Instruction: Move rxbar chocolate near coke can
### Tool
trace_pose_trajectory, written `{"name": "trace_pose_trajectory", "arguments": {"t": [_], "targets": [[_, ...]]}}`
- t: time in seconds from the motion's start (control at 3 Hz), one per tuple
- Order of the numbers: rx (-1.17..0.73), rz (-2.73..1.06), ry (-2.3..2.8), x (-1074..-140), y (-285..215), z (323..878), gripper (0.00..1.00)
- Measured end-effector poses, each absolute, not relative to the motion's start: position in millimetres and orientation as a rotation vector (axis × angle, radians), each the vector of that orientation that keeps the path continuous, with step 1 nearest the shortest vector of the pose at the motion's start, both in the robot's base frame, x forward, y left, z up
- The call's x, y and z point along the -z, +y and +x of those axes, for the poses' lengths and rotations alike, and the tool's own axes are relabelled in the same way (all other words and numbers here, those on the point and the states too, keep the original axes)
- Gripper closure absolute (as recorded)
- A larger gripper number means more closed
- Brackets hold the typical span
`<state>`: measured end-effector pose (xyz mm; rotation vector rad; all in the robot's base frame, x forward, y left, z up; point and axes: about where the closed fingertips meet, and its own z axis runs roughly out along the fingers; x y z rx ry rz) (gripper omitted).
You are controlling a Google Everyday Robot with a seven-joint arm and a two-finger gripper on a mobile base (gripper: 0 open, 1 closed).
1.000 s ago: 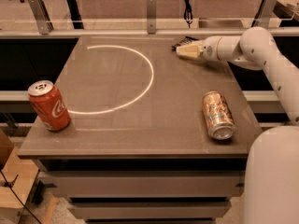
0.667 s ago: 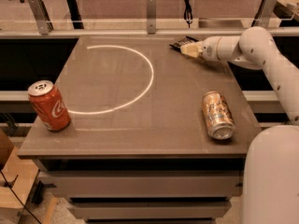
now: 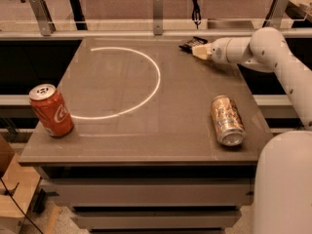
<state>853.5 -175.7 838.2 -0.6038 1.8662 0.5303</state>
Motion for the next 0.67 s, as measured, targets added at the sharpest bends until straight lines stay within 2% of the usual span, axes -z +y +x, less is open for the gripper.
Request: {"name": "trace_pose_trajectory", "arguments": {"t": [0.67], "targets": [[-0.508, -0.686, 1.818, -870.0, -162.2, 844.2, 1.0]]}}
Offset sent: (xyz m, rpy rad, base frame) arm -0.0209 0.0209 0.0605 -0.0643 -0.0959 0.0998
